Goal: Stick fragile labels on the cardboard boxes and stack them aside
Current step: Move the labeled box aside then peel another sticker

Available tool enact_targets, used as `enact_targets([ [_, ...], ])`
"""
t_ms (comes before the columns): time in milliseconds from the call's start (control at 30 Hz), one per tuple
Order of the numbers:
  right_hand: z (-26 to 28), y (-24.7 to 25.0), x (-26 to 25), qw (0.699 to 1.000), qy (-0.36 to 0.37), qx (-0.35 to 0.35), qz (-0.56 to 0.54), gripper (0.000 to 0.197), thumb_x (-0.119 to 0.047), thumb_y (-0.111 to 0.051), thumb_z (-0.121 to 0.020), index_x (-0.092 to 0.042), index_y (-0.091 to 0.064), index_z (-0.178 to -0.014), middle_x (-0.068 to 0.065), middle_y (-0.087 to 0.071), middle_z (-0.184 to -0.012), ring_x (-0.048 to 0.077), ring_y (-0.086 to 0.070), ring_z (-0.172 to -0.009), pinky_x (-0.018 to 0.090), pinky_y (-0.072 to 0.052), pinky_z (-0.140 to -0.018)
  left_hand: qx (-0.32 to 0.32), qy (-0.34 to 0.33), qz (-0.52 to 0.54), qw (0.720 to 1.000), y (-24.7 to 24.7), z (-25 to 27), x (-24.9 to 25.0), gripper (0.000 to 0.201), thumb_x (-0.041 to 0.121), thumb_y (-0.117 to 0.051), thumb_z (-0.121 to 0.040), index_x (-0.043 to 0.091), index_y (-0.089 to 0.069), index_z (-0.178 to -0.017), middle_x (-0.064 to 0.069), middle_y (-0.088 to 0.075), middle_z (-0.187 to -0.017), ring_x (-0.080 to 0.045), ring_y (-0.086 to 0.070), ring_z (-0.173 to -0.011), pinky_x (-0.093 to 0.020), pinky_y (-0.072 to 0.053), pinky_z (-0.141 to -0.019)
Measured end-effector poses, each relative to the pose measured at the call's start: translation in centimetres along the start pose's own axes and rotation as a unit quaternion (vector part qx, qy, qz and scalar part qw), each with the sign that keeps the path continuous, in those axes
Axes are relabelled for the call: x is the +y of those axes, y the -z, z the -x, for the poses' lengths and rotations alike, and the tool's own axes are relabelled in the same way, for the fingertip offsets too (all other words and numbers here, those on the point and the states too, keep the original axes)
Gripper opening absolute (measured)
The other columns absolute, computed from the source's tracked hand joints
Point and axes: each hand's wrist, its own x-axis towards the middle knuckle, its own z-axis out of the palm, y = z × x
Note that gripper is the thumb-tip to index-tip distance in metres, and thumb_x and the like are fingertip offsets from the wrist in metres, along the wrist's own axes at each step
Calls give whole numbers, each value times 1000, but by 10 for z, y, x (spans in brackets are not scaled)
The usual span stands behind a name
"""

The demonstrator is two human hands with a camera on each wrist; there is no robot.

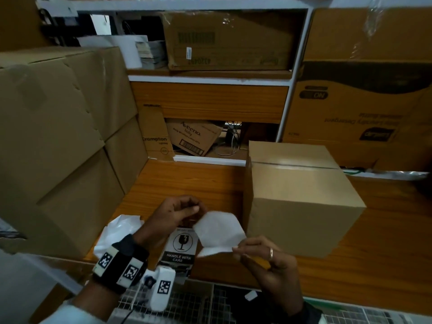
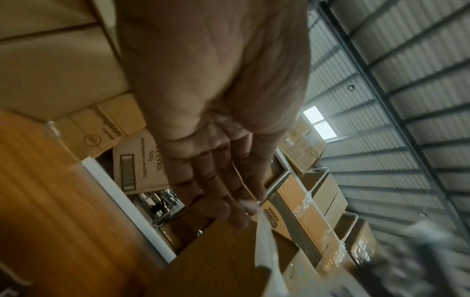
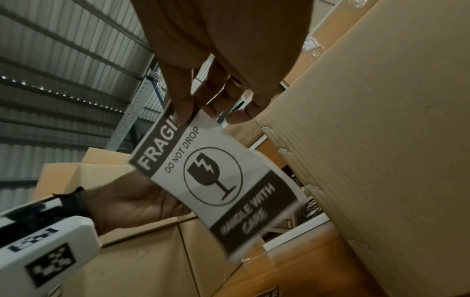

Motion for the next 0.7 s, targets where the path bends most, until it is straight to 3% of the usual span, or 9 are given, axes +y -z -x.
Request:
enact_targets([
  [67,-2,-3,-3,1000,-14,11,-23,13,-9,-78,-87,-14,-82,-97,-1,-76,-101,21,-73,-93,31,-59,-75,-11,10,65,998,-7,7,-2,25,14,-57,-99,-1,-69,-114,-12,-74,-117,-26,-69,-110,-35,-57,-86],
  [133,-3,-8,-6,998,-22,26,-47,11,-19,-78,-87,-13,-82,-95,2,-76,-100,23,-73,-94,32,-59,-77,-26,3,84,996,-15,15,-6,32,10,-66,-91,1,-66,-122,-11,-71,-124,-25,-69,-114,-35,-58,-86],
  [267,0,-11,-4,997,-43,17,-60,18,-4,-78,-85,-13,-82,-100,5,-74,-103,26,-71,-100,36,-59,-82,-18,27,114,993,-26,24,-25,52,-4,-79,-78,9,-64,-127,-11,-70,-128,-31,-67,-117,-44,-58,-91],
  [367,1,-13,-2,996,-59,18,-68,32,9,-75,-81,-13,-82,-103,6,-73,-108,28,-70,-104,36,-59,-84,7,45,115,992,-32,29,-36,55,-3,-80,-78,14,-64,-128,-11,-72,-122,-30,-68,-116,-42,-59,-92],
  [467,3,-14,-2,994,-85,9,-73,37,8,-77,-80,-12,-80,-110,9,-68,-118,28,-67,-111,36,-58,-89,19,62,123,990,-33,32,-47,76,5,-83,-77,34,-54,-141,-12,-72,-122,-26,-71,-106,-40,-60,-85],
  [533,3,-13,-3,991,-120,-6,-59,50,3,-79,-80,-19,-74,-125,6,-67,-121,25,-67,-109,36,-58,-90,23,59,65,996,-32,31,-53,85,16,-87,-76,42,-48,-145,-19,-71,-114,-27,-69,-90,-47,-60,-77],
  [567,3,-13,-3,988,-146,-9,-55,62,1,-81,-79,-22,-67,-135,4,-68,-119,24,-68,-103,34,-59,-88,23,49,50,997,-32,30,-57,86,18,-88,-76,40,-47,-147,-16,-73,-112,-28,-69,-90,-54,-60,-83],
  [633,2,-14,-3,977,-202,3,-72,78,-3,-84,-76,-26,-56,-145,-2,-70,-117,18,-70,-91,25,-58,-82,46,26,28,998,-31,32,-55,78,19,-88,-76,36,-53,-143,0,-75,-117,-32,-72,-101,-57,-57,-92],
  [700,0,-14,-2,967,-235,18,-102,56,-5,-86,-72,-22,-73,-124,-6,-66,-124,13,-69,-96,22,-57,-83,87,5,8,996,-28,32,-50,59,21,-87,-77,36,-63,-128,1,-74,-113,-32,-73,-94,-50,-61,-81],
])
